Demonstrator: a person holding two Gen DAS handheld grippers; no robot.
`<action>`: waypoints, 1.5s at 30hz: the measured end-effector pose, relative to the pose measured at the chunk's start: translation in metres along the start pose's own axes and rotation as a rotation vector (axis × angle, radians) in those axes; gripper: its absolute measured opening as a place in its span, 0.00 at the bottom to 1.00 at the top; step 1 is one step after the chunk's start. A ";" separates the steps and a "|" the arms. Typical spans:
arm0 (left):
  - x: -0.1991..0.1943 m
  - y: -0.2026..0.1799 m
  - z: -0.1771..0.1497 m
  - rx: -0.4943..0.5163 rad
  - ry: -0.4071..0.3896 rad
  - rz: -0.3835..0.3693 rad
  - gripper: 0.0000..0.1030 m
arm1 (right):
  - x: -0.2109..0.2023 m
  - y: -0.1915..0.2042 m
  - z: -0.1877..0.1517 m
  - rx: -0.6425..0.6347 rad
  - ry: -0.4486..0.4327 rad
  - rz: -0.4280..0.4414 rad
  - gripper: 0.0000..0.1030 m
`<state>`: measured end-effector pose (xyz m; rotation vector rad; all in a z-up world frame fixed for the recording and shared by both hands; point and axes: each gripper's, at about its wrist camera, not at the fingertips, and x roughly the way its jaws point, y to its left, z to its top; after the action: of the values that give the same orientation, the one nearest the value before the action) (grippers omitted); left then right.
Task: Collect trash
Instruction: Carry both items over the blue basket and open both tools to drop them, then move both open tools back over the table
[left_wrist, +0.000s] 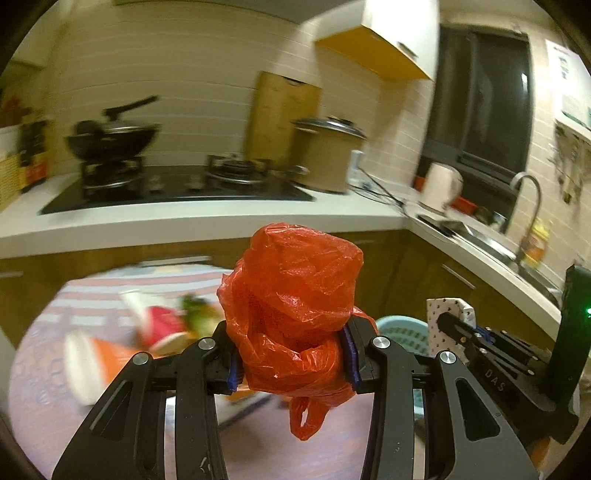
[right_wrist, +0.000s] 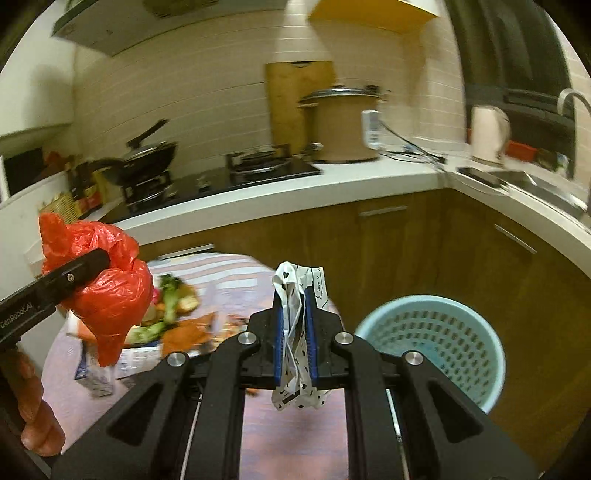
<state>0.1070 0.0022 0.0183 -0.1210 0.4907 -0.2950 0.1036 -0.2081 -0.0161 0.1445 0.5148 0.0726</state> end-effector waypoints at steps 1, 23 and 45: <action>0.006 -0.009 0.000 0.008 0.007 -0.015 0.38 | 0.001 -0.014 0.000 0.026 0.008 0.003 0.08; 0.239 -0.157 -0.074 0.090 0.439 -0.314 0.40 | 0.081 -0.186 -0.095 0.239 0.262 -0.242 0.08; 0.202 -0.129 -0.077 0.072 0.448 -0.267 0.74 | 0.057 -0.192 -0.081 0.302 0.233 -0.201 0.54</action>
<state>0.2081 -0.1858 -0.1153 -0.0482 0.9098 -0.6066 0.1192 -0.3822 -0.1431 0.3810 0.7692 -0.1880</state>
